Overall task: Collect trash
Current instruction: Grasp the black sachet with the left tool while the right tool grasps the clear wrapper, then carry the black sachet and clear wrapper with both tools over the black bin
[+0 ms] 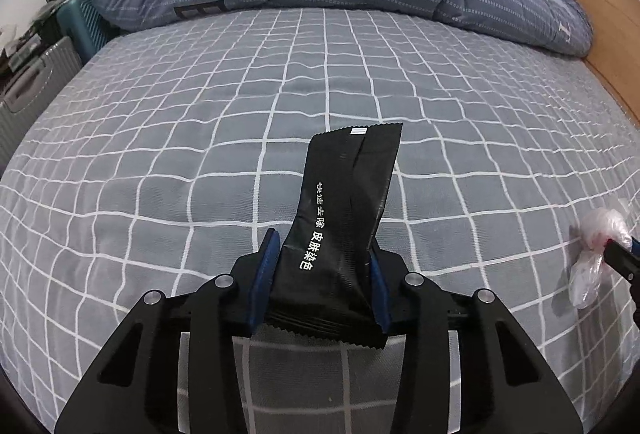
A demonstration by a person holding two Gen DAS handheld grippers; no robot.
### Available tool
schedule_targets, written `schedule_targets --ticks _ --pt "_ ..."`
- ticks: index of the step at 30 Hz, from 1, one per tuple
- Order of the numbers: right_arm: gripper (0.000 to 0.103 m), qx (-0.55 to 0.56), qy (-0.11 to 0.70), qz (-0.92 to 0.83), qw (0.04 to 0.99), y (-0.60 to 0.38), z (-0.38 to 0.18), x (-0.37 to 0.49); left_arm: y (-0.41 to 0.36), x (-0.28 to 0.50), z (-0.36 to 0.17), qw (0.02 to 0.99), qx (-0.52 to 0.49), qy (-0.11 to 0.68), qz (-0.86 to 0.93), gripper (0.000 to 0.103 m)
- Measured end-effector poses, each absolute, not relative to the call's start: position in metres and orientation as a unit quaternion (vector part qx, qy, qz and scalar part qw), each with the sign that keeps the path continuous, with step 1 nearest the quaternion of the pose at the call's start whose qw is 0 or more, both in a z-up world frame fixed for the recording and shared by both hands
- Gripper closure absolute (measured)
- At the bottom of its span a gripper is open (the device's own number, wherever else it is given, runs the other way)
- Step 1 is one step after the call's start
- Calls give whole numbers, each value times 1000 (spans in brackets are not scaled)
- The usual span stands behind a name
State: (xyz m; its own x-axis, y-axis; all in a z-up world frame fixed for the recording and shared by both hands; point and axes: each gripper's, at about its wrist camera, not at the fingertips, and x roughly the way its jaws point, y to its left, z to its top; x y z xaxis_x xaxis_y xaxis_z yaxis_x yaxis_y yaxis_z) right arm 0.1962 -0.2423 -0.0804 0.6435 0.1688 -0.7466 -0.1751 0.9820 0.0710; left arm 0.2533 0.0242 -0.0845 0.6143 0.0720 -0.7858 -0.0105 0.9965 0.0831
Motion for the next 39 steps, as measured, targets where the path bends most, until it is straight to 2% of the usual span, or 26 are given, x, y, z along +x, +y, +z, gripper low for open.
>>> schedule_targets --ticks 14,39 --pt "78 2 391 96 915 -238 -58 177 13 216 -64 901 -5 432 18 63" --pt "78 -3 361 93 928 -240 -25 97 -15 120 -47 906 1 423 5 63"
